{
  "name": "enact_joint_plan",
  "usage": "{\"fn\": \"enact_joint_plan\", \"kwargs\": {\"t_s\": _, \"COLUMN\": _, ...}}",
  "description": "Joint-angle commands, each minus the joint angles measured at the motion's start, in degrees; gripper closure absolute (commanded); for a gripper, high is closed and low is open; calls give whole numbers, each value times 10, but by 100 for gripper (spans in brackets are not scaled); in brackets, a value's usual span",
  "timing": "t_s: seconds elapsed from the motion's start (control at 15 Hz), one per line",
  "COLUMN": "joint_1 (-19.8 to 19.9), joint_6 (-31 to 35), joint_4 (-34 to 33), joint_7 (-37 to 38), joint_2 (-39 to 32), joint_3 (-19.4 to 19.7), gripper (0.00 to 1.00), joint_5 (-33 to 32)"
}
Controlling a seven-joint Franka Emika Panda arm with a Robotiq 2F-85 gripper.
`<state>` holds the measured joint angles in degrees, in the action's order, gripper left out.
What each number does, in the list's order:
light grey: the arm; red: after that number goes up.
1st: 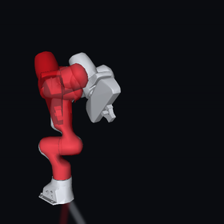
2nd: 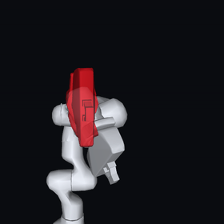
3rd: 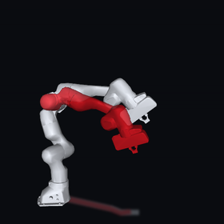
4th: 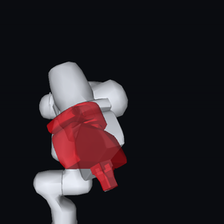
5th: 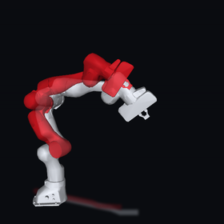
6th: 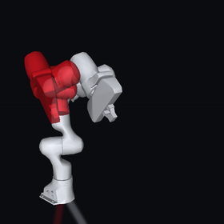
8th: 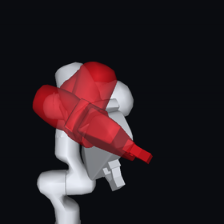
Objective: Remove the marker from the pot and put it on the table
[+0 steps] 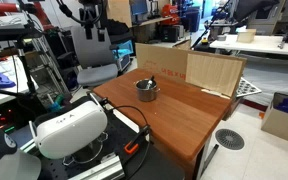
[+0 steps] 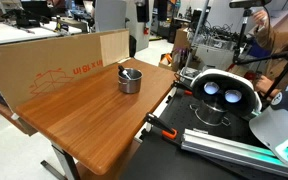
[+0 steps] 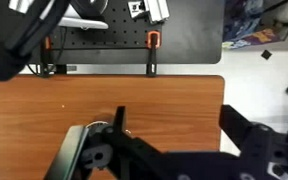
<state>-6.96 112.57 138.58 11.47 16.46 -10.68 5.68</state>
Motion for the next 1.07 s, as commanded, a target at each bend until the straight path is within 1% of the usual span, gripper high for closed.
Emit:
{"fn": "enact_joint_plan", "kwargs": {"t_s": 0.0, "joint_1": -3, "joint_6": -1, "joint_4": -1, "joint_7": 1, "joint_2": 0, "joint_3": 3, "gripper": 0, "joint_5": -1}}
{"fn": "enact_joint_plan", "kwargs": {"t_s": 0.53, "joint_1": 5, "joint_6": 8, "joint_4": -10, "joint_7": 5, "joint_2": -25, "joint_3": 7, "gripper": 0, "joint_5": -17}}
{"fn": "enact_joint_plan", "kwargs": {"t_s": 0.67, "joint_1": 12, "joint_6": 12, "joint_4": -14, "joint_7": 12, "joint_2": -36, "joint_3": 7, "gripper": 0, "joint_5": -35}}
{"fn": "enact_joint_plan", "kwargs": {"t_s": 0.73, "joint_1": 13, "joint_6": 27, "joint_4": -11, "joint_7": 10, "joint_2": -38, "joint_3": 9, "gripper": 0, "joint_5": -43}}
{"fn": "enact_joint_plan", "kwargs": {"t_s": 0.8, "joint_1": 15, "joint_6": 59, "joint_4": -6, "joint_7": 1, "joint_2": -41, "joint_3": 12, "gripper": 0, "joint_5": -50}}
{"fn": "enact_joint_plan", "kwargs": {"t_s": 1.0, "joint_1": 22, "joint_6": 96, "joint_4": -11, "joint_7": 8, "joint_2": -67, "joint_3": 20, "gripper": 0, "joint_5": -72}}
